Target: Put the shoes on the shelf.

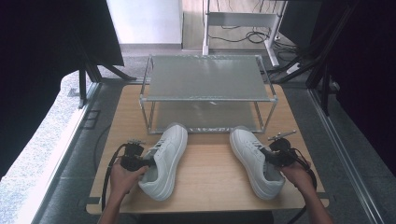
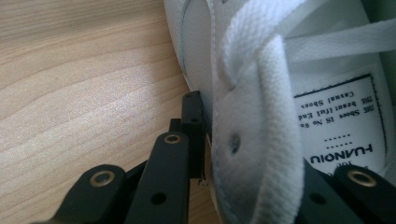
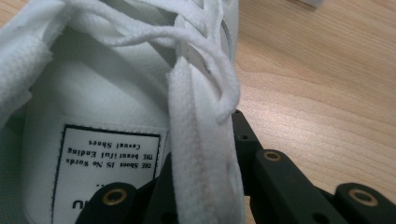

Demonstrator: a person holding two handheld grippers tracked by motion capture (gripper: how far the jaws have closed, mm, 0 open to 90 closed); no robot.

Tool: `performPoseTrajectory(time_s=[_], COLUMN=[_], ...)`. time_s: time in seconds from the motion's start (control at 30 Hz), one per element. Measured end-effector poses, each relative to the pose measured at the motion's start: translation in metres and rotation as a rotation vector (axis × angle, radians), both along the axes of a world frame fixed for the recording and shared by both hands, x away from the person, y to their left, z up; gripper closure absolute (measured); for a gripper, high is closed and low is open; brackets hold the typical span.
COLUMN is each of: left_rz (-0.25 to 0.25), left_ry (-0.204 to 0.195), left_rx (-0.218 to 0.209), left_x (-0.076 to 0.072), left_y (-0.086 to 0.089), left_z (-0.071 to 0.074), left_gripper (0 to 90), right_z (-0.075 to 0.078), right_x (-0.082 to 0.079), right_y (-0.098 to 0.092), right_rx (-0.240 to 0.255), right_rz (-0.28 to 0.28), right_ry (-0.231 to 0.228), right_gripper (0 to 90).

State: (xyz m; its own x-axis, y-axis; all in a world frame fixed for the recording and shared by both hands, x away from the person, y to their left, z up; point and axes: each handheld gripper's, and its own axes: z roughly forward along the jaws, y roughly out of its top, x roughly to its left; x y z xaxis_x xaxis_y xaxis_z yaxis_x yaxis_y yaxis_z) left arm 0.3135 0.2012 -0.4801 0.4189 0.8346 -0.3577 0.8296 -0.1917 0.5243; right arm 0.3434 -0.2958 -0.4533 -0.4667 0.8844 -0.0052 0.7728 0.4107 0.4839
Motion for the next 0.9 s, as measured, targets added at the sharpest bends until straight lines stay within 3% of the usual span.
performPoseTrajectory(time_s=[0.2,0.5,0.67,0.9], left_rz=[-0.005,-0.011,-0.012,0.008], left_ry=[0.003,0.009,0.004,0.013], left_rx=[-0.008,-0.008,-0.006,-0.084], left_x=[0.001,0.002,0.002,0.002], left_y=[0.001,0.001,0.001,0.01], left_z=[-0.001,-0.001,-0.001,-0.007], left_gripper=[80.1,79.8,80.5,83.3], right_z=[-0.003,-0.003,-0.004,-0.008], right_x=[0.003,0.004,0.004,0.006], right_y=[-0.009,-0.006,-0.008,-0.021], right_rx=[0.054,0.037,0.053,0.143], right_rz=[-0.004,0.007,0.001,-0.015], right_ry=[0.018,0.031,0.031,0.035], right_gripper=[84.5,84.9,85.8,86.5])
